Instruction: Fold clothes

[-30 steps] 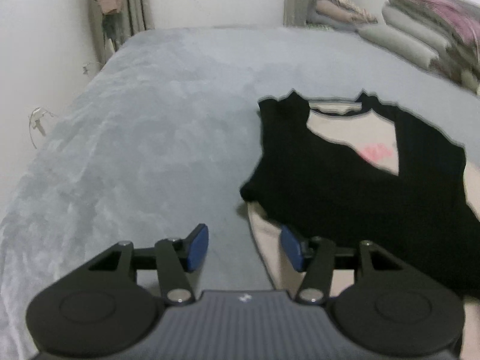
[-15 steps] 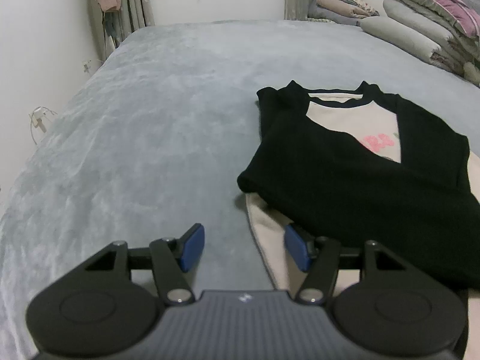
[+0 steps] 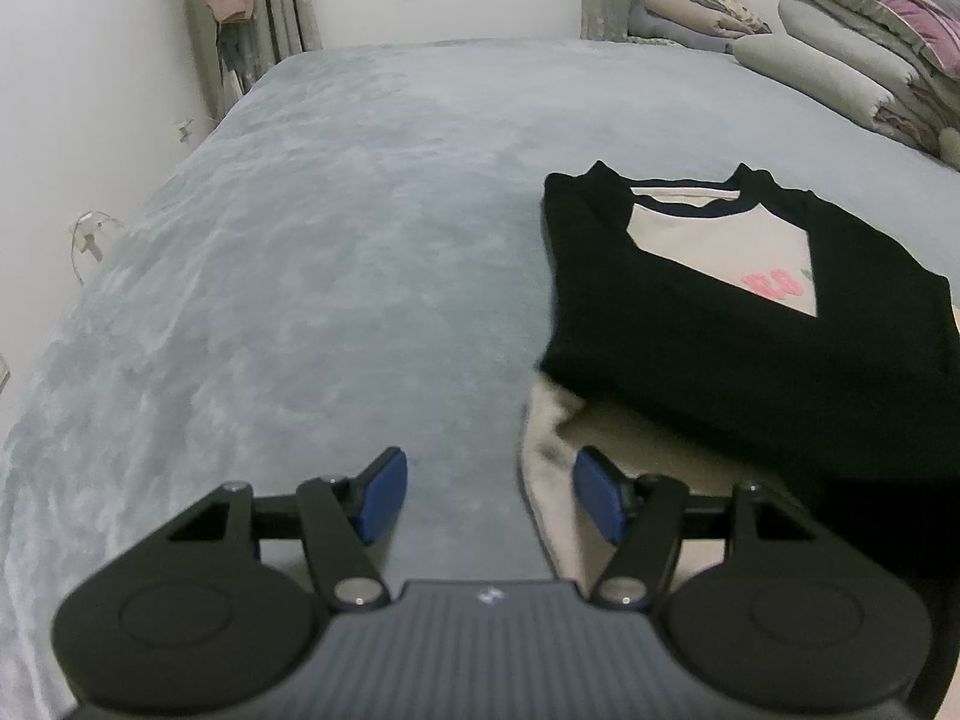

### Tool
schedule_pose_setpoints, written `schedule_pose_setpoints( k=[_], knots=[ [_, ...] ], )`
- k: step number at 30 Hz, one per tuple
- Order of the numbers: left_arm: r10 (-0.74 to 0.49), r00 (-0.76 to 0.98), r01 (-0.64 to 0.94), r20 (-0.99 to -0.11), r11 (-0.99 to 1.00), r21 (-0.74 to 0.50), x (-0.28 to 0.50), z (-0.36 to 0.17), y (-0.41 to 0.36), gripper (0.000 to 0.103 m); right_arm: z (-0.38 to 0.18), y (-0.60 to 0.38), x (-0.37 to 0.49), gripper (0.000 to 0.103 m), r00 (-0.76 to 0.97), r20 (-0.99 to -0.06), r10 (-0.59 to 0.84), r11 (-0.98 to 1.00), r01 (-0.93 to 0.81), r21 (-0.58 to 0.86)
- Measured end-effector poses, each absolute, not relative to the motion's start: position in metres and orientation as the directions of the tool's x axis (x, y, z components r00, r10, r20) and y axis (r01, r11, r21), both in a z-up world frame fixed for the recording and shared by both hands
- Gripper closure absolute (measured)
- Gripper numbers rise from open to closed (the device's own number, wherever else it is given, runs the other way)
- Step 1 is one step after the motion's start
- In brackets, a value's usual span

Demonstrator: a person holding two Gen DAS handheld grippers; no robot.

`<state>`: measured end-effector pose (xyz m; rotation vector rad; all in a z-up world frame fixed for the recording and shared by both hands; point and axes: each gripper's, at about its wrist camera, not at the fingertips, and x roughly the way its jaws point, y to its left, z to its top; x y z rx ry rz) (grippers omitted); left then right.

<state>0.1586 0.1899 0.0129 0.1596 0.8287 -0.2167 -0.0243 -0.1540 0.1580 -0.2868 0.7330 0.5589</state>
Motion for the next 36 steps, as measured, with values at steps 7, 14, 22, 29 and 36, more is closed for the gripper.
schedule_pose_setpoints(
  k=[7,14,22,29,36],
  knots=[
    [-0.091,0.713,0.23,-0.695,0.967,0.11,0.162,0.012,0.178,0.043,0.132,-0.152,-0.024,0.095,0.592,-0.697,0.405,0.823,-0.568,-0.004],
    [-0.035,0.729,0.175,-0.684,0.975,0.137,0.171,0.01,0.179,0.03,0.105,-0.145,-0.02,0.094,0.595,-0.724,0.349,0.841,-0.54,-0.038],
    [-0.072,0.716,0.1,-0.694,0.995,0.0,0.174,0.017,0.203,0.03,0.11,-0.186,-0.021,0.053,0.479,-0.627,0.614,0.762,-0.567,0.313],
    [-0.107,0.722,0.079,-0.684,0.994,-0.072,0.167,0.032,0.21,0.028,0.086,-0.231,0.005,0.052,0.544,-0.663,0.514,0.855,-0.387,0.345],
    [-0.134,0.691,0.038,-0.71,0.988,-0.15,0.179,0.01,0.217,0.028,0.063,-0.19,-0.01,0.082,0.52,-0.721,0.458,0.865,-0.448,0.226]
  ],
)
